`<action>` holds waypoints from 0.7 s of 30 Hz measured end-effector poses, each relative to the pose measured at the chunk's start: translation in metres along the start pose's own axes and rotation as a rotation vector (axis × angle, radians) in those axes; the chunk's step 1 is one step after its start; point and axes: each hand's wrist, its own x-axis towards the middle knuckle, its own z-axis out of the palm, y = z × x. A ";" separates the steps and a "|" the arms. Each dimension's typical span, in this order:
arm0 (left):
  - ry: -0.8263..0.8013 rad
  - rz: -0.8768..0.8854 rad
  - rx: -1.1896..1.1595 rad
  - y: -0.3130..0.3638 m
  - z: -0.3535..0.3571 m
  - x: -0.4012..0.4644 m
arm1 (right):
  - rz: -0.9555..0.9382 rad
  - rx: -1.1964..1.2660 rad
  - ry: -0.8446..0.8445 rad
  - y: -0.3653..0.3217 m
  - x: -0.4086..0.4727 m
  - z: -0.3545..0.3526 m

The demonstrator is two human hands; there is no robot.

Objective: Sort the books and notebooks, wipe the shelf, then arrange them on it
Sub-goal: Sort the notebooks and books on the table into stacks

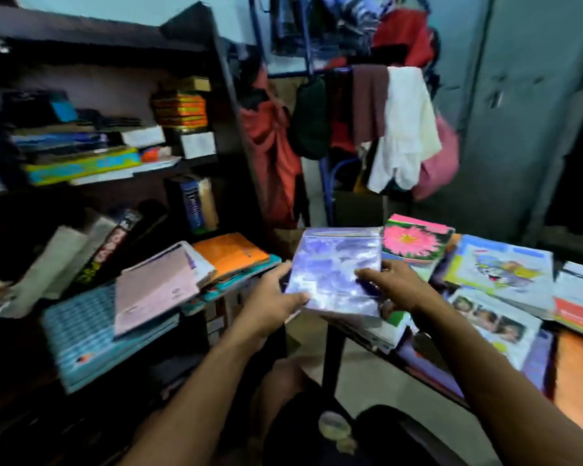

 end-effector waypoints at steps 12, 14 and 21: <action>-0.079 -0.143 0.601 0.011 0.062 0.086 | 0.197 -0.598 0.123 0.045 0.022 -0.031; -0.026 -0.127 0.581 0.004 0.049 0.081 | 0.035 -0.682 0.285 0.025 0.014 -0.020; 0.345 0.003 0.339 -0.007 -0.096 0.032 | -0.461 -0.181 -0.168 -0.095 0.020 0.139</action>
